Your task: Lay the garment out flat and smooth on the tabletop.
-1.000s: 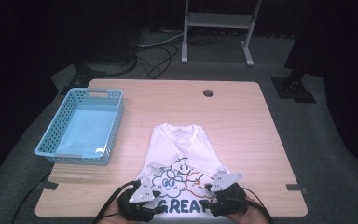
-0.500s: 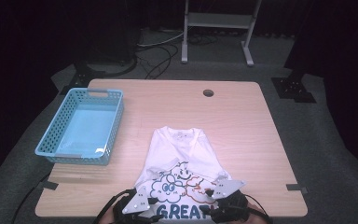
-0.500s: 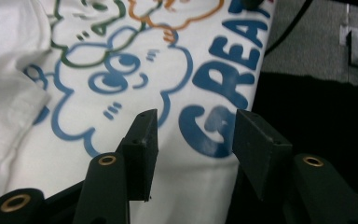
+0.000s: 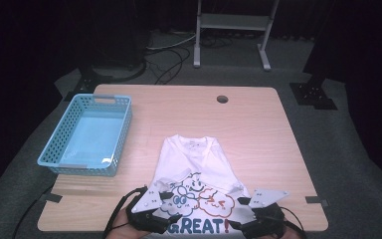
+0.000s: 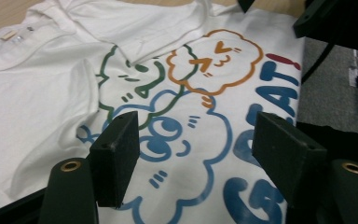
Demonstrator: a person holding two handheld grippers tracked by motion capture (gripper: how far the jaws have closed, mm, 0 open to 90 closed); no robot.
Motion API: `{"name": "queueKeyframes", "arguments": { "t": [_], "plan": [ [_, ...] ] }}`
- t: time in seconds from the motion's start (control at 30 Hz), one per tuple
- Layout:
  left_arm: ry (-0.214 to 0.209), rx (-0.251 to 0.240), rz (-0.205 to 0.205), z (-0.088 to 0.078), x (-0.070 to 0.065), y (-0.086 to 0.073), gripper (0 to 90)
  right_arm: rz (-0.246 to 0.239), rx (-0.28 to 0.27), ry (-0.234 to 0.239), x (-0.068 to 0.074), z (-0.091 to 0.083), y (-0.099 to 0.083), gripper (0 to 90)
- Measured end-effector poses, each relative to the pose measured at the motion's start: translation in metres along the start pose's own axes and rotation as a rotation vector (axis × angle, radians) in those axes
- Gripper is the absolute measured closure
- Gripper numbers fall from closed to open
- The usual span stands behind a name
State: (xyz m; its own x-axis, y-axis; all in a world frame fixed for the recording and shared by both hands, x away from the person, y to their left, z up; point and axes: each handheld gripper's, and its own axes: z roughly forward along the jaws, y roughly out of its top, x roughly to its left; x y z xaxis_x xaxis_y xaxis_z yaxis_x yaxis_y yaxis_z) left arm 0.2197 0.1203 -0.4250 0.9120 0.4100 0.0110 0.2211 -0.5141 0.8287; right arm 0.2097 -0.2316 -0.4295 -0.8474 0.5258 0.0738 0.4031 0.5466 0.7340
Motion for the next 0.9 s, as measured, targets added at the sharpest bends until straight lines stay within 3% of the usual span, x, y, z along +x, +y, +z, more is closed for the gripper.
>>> {"name": "queueKeyframes", "arguments": {
  "t": [0.17,0.4,0.53,0.9],
  "plan": [
    [0.021,0.001,-0.027,0.001,0.006,-0.005,30.5,0.035,-0.029,-0.02,-0.009,-0.014,-0.01,20.8],
    [0.055,0.007,-0.051,-0.004,0.014,-0.011,30.5,0.037,-0.039,-0.025,-0.018,-0.014,-0.007,19.9],
    [0.055,0.008,-0.06,-0.006,0.016,-0.014,30.4,0.034,-0.038,-0.033,-0.023,-0.014,-0.002,19.8],
    [0.032,0.068,-0.082,-0.002,0.02,-0.019,30.1,0.014,-0.054,-0.056,-0.032,-0.014,0.016,19.9]
  ]
}}
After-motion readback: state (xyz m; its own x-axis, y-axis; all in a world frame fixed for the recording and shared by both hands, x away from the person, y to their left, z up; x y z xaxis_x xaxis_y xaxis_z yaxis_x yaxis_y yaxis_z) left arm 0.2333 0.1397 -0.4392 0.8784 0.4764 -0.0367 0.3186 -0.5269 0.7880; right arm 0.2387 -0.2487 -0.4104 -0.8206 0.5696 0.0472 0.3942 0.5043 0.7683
